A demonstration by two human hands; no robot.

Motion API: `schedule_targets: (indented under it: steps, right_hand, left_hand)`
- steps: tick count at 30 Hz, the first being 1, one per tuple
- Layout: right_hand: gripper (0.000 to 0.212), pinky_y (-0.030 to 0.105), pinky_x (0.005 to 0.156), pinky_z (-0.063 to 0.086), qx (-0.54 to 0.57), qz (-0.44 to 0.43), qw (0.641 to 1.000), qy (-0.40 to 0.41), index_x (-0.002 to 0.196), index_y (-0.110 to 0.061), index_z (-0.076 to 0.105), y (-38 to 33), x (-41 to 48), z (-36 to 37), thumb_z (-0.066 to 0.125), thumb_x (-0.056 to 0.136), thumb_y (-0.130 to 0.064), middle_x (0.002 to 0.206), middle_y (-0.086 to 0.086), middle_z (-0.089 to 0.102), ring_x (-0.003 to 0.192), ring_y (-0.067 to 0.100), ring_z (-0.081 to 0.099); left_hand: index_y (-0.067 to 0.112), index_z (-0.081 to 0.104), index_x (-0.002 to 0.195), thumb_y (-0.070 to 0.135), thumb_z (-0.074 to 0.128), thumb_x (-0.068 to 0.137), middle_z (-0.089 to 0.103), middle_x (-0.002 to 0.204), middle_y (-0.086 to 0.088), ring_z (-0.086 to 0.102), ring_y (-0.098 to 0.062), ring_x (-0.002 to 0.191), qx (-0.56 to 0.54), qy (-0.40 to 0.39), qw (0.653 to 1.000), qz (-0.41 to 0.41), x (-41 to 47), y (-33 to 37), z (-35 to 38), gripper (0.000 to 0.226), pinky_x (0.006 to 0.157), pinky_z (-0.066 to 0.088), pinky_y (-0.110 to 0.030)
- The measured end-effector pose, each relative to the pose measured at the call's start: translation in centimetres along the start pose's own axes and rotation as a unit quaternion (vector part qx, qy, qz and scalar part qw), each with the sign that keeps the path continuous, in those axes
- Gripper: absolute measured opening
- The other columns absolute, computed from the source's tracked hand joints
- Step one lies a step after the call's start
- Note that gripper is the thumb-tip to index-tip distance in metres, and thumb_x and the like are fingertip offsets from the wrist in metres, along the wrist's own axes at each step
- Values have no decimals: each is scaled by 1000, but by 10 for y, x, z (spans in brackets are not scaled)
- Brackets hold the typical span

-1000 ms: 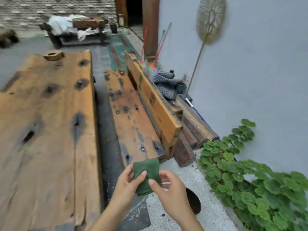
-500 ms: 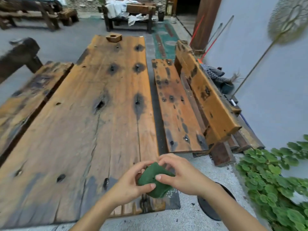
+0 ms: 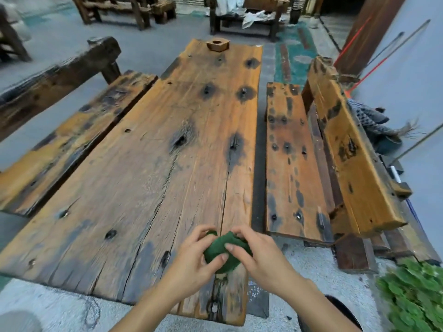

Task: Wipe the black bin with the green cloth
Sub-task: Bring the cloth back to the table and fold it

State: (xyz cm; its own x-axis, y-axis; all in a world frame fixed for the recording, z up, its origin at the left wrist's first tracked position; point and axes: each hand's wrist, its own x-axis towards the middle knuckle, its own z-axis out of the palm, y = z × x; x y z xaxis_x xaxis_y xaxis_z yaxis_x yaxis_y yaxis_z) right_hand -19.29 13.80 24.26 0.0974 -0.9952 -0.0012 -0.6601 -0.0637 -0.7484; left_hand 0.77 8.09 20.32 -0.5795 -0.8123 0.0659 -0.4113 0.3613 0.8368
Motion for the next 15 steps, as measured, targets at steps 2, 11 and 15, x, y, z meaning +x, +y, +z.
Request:
schedule_targets:
  steps: [2, 11, 15]
  right_hand:
    - [14, 25, 67, 43, -5, 19, 999, -49, 112, -39, 50, 18, 18, -10, 54, 101, -46, 88, -17, 62, 81, 3, 58]
    - [11, 34, 79, 51, -80, 76, 984, -139, 100, -21, 75, 90, 124, -41, 72, 92, -28, 89, 0, 73, 90, 22, 64]
    - [11, 39, 82, 54, -141, 45, 987, -65, 99, -25, 75, 107, 148, -11, 73, 88, -28, 92, -1, 73, 94, 22, 63]
  left_hand:
    - [29, 71, 94, 46, 69, 90, 56, 122, 16, 57, -1, 116, 36, 14, 999, -10, 17, -5, 9, 17, 97, 47, -24]
    - [30, 65, 115, 20, 72, 93, 74, 103, 6, 69, -11, 100, -29, -30, 990, -137, 114, -48, 12, 25, 86, 59, -34]
    - [29, 62, 111, 19, 73, 91, 73, 100, 12, 67, -12, 99, 99, -22, 984, -145, 142, -78, 19, 25, 87, 50, -36]
